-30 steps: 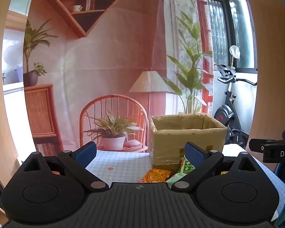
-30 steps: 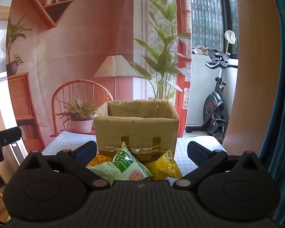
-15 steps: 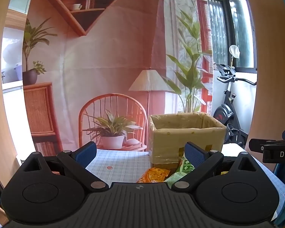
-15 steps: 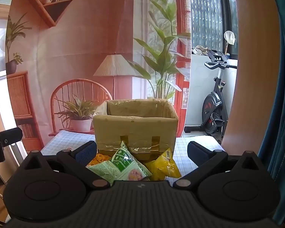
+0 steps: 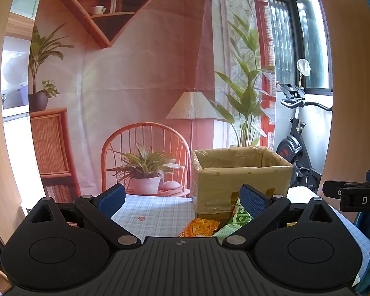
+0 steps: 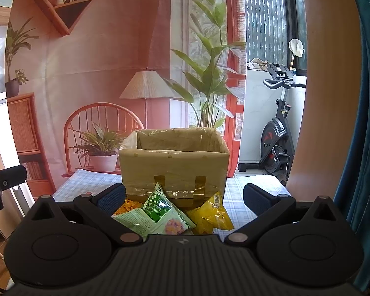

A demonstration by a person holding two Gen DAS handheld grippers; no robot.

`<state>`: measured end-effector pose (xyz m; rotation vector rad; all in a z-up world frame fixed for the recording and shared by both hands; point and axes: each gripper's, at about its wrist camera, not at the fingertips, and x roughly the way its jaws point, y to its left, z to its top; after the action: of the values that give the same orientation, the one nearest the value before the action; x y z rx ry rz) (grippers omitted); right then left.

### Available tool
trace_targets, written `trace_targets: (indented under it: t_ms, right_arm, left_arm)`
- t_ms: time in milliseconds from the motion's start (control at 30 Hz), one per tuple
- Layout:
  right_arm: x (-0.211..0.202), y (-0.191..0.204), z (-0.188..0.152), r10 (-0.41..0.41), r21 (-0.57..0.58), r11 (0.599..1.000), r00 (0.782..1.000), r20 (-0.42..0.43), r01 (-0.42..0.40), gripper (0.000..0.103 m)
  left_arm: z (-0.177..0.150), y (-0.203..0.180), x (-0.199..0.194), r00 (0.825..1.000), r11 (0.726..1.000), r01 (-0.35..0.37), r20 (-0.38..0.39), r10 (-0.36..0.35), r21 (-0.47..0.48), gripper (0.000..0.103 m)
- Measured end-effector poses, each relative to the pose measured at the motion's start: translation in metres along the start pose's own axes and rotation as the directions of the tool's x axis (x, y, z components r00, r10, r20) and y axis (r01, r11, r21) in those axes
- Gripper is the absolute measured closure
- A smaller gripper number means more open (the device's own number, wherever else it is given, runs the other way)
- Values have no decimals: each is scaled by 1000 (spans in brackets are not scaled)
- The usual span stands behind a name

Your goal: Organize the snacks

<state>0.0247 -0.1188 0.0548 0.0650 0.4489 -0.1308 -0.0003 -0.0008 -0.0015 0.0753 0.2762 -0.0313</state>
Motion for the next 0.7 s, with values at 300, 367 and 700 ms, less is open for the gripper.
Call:
trace_targets:
  t_ms: [300, 367, 700]
  right_arm:
    - [0, 0, 0, 0, -1, 1000, 1000, 0, 0, 0]
    - [0, 0, 0, -1, -1, 1000, 1000, 0, 1, 0]
    - [-1, -2, 1, -3, -2, 1000, 1000, 3, 3, 0]
  left_arm:
    - [0, 1, 1, 1000, 1000, 2, 2, -2, -1, 3]
    - [0, 0, 1, 1000, 1000, 2, 1, -2, -2, 3]
    - [-1, -1, 1, 1000, 1000, 3, 2, -3, -4, 3]
